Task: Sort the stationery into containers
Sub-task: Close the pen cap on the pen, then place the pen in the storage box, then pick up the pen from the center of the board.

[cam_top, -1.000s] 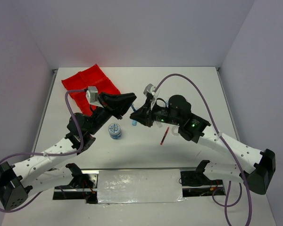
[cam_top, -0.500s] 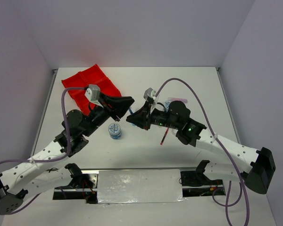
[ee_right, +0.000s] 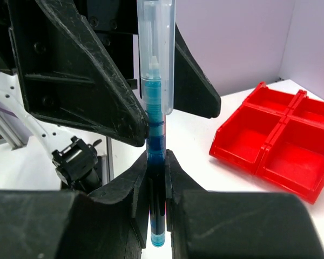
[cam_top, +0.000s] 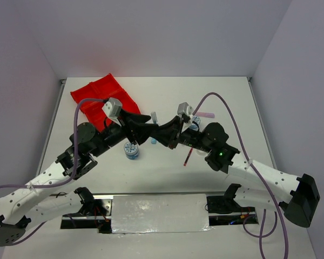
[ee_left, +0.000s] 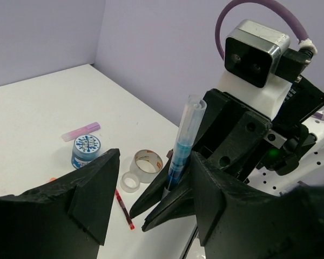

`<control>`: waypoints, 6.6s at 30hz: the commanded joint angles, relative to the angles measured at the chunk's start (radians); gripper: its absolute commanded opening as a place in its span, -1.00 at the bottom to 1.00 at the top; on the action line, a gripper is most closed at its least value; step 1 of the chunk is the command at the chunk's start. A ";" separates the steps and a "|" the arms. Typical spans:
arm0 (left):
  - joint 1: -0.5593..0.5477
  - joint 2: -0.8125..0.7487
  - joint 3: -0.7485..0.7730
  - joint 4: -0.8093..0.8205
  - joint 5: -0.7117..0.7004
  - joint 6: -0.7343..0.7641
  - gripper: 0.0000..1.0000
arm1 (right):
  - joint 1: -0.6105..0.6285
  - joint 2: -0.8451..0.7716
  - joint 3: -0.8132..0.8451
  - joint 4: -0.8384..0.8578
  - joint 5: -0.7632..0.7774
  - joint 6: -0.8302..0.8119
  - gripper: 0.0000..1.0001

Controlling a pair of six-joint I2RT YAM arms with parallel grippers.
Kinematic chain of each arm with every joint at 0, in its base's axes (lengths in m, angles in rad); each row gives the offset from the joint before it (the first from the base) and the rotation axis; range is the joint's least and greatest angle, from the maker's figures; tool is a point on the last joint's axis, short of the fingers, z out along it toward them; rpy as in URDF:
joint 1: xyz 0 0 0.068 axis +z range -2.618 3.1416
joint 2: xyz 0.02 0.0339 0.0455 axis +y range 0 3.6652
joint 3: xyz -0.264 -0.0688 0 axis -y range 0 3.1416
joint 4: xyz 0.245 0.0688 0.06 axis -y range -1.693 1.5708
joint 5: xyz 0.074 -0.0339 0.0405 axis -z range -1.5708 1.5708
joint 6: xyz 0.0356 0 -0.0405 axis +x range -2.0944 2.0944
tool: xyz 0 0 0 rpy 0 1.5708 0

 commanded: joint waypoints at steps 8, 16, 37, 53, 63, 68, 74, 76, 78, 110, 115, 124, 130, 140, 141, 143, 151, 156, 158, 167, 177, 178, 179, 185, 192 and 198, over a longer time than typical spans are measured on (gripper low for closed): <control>0.001 0.023 -0.025 0.101 0.095 0.021 0.23 | 0.010 0.014 0.011 0.108 -0.028 0.044 -1.00; 0.001 0.006 -0.021 0.107 0.138 0.051 -0.35 | 0.008 0.037 0.022 0.096 -0.028 0.050 -1.00; 0.001 -0.055 0.027 0.065 -0.029 0.112 0.16 | 0.008 0.068 0.051 0.067 -0.046 0.041 -1.00; 0.001 -0.003 0.047 0.091 0.006 0.104 -0.72 | 0.013 0.082 0.046 0.067 -0.040 0.035 -1.00; 0.001 -0.018 0.053 0.075 -0.003 0.109 -0.86 | 0.013 0.080 0.025 0.096 -0.043 0.035 -0.77; 0.001 -0.012 0.042 0.071 -0.005 0.109 -1.00 | 0.013 0.071 0.022 0.096 -0.040 0.035 -0.16; 0.001 -0.006 0.044 0.039 -0.063 0.112 -1.00 | 0.013 0.056 0.010 0.095 -0.023 0.029 0.43; 0.001 -0.009 0.048 0.032 -0.084 0.112 -1.00 | 0.013 0.051 0.005 0.096 -0.021 0.026 0.67; 0.001 -0.012 0.059 0.009 -0.170 0.107 -1.00 | 0.011 0.044 0.008 0.072 -0.006 0.020 0.99; 0.584 0.922 0.387 0.117 -0.451 -0.109 -1.00 | -0.055 -0.207 -0.033 -0.096 0.106 0.009 0.99; 0.584 1.002 0.407 0.122 -0.474 -0.121 -1.00 | -0.052 -0.216 -0.037 -0.109 0.123 -0.003 0.99; 0.585 1.072 0.424 0.087 -0.486 -0.140 -0.86 | -0.052 -0.199 -0.040 -0.097 0.117 0.003 0.99; 0.587 1.123 0.468 0.000 -0.508 -0.167 -0.66 | -0.052 -0.199 -0.046 -0.088 0.114 0.007 0.99; 0.608 1.125 0.456 -0.033 -0.497 -0.193 0.22 | -0.050 -0.184 -0.050 -0.074 0.109 0.010 0.99; 0.610 1.118 0.453 -0.033 -0.487 -0.192 0.32 | -0.048 -0.182 -0.050 -0.074 0.106 0.012 0.99; 0.616 1.097 0.450 -0.036 -0.480 -0.195 0.40 | -0.048 -0.179 -0.052 -0.068 0.104 0.013 0.99; 0.613 0.895 0.418 -0.050 -0.376 -0.161 0.77 | -0.051 -0.147 -0.015 -0.160 0.240 0.020 0.99; 0.584 0.760 0.472 -0.252 -0.301 -0.115 0.99 | -0.105 0.067 0.202 -0.507 0.489 0.188 0.99; 0.571 0.717 0.455 -0.312 -0.289 -0.109 0.99 | -0.128 0.129 0.273 -0.606 0.518 0.245 0.99; 0.481 0.450 0.187 -0.423 -0.230 -0.133 0.99 | -0.159 0.304 0.273 -0.844 0.671 0.363 0.99; 0.323 0.296 0.008 -0.459 -0.307 -0.226 0.99 | -0.182 0.356 0.123 -0.922 0.775 0.532 0.81; 0.321 0.304 0.005 -0.458 -0.293 -0.209 0.99 | -0.185 0.366 0.118 -0.930 0.814 0.559 0.79; 0.321 0.313 0.008 -0.468 -0.280 -0.200 0.99 | -0.186 0.385 0.114 -0.944 0.828 0.569 0.77; 0.317 0.339 0.019 -0.496 -0.267 -0.183 0.99 | -0.240 0.435 0.036 -0.889 0.758 0.598 0.41; 0.314 0.365 0.025 -0.476 -0.241 -0.170 0.99 | -0.248 0.482 -0.003 -0.870 0.709 0.619 0.18; 0.303 0.385 0.022 -0.458 -0.238 -0.175 0.99 | -0.236 0.493 -0.026 -0.866 0.670 0.650 -0.01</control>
